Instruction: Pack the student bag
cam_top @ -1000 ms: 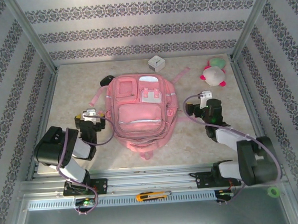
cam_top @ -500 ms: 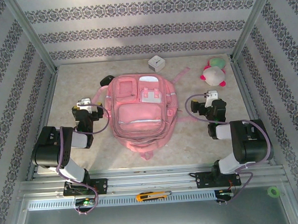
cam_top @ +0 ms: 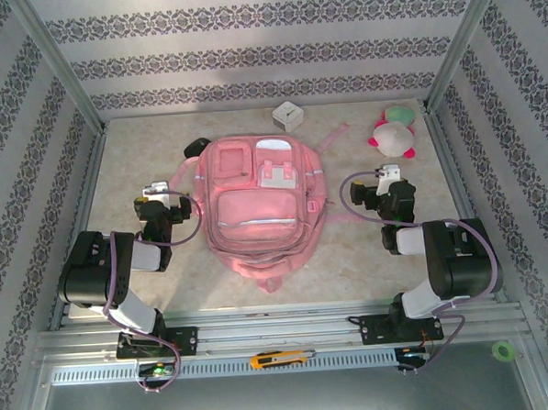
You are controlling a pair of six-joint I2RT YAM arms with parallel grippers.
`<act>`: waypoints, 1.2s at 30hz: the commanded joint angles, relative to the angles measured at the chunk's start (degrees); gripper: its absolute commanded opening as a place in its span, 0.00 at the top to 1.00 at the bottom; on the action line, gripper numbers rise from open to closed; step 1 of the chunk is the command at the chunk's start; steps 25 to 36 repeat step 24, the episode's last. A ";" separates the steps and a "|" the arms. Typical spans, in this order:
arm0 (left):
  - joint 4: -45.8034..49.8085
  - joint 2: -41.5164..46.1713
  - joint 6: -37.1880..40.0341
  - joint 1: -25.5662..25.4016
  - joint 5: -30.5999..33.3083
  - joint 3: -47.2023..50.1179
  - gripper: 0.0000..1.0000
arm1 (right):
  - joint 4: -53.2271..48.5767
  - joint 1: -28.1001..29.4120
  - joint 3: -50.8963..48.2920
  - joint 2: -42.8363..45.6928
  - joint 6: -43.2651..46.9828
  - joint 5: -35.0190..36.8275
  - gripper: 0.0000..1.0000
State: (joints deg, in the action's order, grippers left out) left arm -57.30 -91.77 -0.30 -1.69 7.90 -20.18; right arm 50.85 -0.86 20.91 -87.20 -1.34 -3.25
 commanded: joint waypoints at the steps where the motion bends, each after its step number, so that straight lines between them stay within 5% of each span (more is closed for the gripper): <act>1: 0.78 0.35 -0.76 0.55 -0.49 -1.08 0.01 | 2.14 0.42 0.98 -0.08 -0.68 0.65 0.02; 36: 0.19 0.35 -1.17 0.55 0.37 -0.72 0.01 | 2.15 -0.22 0.98 -0.08 -1.06 -0.33 0.02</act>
